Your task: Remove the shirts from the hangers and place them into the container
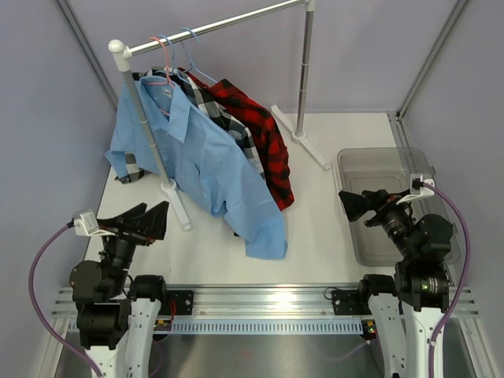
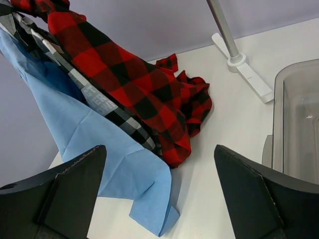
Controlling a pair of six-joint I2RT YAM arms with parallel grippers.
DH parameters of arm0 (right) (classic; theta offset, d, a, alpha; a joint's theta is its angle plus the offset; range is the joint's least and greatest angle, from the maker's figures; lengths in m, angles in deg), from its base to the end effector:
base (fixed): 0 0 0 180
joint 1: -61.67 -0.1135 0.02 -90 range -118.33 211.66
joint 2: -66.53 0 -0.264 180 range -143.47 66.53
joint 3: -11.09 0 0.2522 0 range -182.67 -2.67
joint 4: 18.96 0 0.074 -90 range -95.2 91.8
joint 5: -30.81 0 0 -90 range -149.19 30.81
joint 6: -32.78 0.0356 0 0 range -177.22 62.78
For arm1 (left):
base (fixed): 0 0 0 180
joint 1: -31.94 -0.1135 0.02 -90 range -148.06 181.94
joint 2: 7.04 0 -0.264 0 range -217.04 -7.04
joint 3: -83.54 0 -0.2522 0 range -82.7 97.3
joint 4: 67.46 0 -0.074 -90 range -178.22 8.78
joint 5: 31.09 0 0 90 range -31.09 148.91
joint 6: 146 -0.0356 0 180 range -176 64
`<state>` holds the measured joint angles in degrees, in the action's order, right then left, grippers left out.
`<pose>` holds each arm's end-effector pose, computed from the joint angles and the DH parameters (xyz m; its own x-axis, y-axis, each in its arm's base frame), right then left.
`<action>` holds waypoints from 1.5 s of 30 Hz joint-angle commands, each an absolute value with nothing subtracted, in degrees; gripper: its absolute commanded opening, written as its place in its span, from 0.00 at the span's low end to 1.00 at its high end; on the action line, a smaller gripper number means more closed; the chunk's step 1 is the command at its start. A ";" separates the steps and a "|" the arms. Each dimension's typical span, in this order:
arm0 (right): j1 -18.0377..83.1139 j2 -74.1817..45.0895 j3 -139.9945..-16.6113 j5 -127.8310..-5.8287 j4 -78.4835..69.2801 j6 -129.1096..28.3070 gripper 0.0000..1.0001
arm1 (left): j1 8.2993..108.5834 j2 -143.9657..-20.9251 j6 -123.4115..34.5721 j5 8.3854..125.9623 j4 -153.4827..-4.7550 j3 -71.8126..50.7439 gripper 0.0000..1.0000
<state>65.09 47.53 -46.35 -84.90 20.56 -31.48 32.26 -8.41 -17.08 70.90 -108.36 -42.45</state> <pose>0.0748 0.0110 0.3542 -0.1816 0.4028 -0.8971 -0.3334 0.8330 0.4416 0.0156 -0.0075 0.3424 0.0271 -0.6147 -0.7883 0.2903 0.7594 -0.5822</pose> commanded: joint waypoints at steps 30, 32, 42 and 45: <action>65.00 15.57 -66.65 -80.97 30.14 -38.84 0.99 | 32.03 -25.76 -21.63 58.56 -127.28 -30.24 0.99; 65.00 12.23 -67.62 -81.69 29.18 -37.19 0.99 | 32.03 -26.99 -21.81 58.56 -127.36 -29.88 0.99; 58.26 4.23 -73.13 -100.77 6.84 -28.62 0.99 | 32.03 -31.83 -22.34 62.86 -124.03 -29.00 0.99; 51.39 0.89 -80.24 -93.74 10.53 -33.12 0.99 | 32.03 -32.52 -22.77 63.92 -122.53 -28.65 0.99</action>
<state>56.06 2.81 -72.01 -93.30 14.05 -30.63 32.26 -32.21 -21.30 60.65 -127.50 -29.69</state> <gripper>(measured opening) 0.993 0.984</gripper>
